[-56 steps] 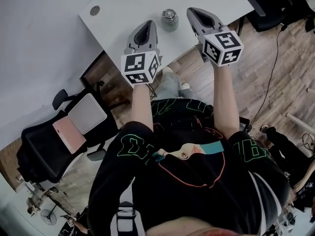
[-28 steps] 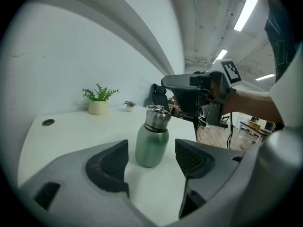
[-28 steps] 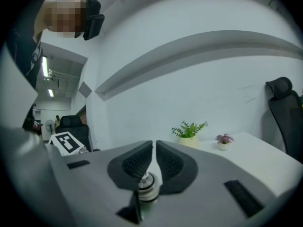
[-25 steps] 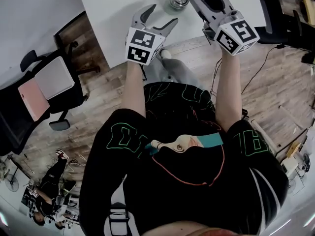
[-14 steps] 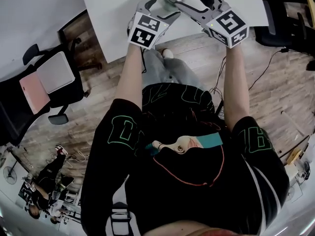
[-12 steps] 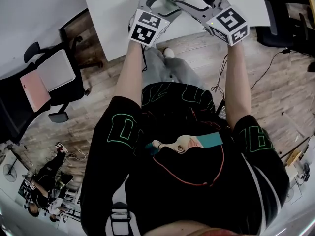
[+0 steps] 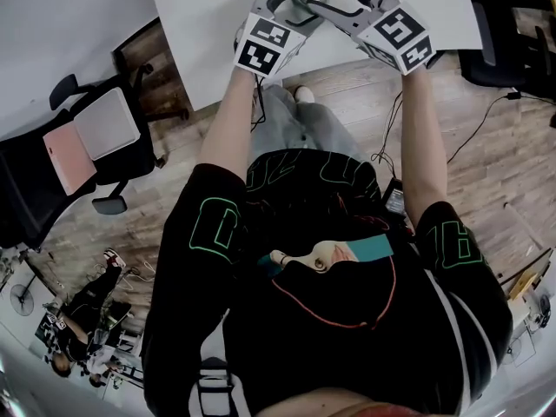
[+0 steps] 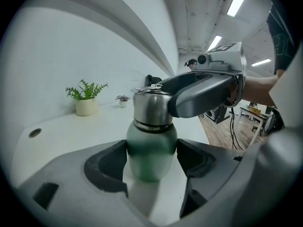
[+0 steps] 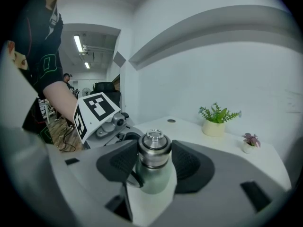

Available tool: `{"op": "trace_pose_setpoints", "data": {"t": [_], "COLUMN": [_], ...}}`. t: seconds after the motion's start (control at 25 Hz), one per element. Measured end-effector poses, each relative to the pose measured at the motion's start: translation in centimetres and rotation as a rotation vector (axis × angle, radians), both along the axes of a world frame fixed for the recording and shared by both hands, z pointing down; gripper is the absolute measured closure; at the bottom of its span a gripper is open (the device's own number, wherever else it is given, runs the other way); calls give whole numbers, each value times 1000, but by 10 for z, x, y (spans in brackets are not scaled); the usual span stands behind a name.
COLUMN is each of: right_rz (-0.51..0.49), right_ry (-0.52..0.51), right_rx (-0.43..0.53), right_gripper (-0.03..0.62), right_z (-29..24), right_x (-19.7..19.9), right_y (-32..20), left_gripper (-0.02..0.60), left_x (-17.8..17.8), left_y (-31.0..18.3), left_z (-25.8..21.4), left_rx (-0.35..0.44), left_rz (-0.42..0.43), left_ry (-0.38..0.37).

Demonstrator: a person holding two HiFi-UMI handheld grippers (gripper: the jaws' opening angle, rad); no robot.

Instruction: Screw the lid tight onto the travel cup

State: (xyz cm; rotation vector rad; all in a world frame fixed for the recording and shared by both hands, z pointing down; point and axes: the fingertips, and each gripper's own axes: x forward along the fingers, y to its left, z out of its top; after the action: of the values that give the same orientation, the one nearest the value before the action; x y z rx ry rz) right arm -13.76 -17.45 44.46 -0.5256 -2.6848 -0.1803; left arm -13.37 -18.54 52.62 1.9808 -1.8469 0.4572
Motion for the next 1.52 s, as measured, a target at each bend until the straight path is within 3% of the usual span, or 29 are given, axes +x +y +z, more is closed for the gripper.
{"op": "trace_pose_setpoints", "data": {"t": [0.32,0.52,0.72,1.0,1.16,1.28,1.36,1.52], "right_rz": [-17,35,177,505,596,562,496,371], "right_ry": [2,-23,-71,-88,-96,-108,-118,-135], "right_rx": [13,2,-15,11,3,-33,-80,-116], "right_gripper": [365,365,365,364,364,346,276,281], "right_z": [-2,2,-1,1,2,2,3,-1], "right_x": [-1,0,0,1,1,1,1,6], "right_y": [6,2,4,1,0,4,9,7], "left_gripper": [242,242,242,242,242,242,244,244], "left_x": [0,1,-1,0,2,1,0,0], "left_y": [2,2,3,3,3,4,4,4], "left_z": [0,1,0,0,-1,0,1,1], "left_rx": [59,66,78,87,87,92,93,91], "left_rz": [-42,-67,-95,-113,-121,-134,-140,-144], "left_ry": [-3,3,8,10,23,27,26,30]}}
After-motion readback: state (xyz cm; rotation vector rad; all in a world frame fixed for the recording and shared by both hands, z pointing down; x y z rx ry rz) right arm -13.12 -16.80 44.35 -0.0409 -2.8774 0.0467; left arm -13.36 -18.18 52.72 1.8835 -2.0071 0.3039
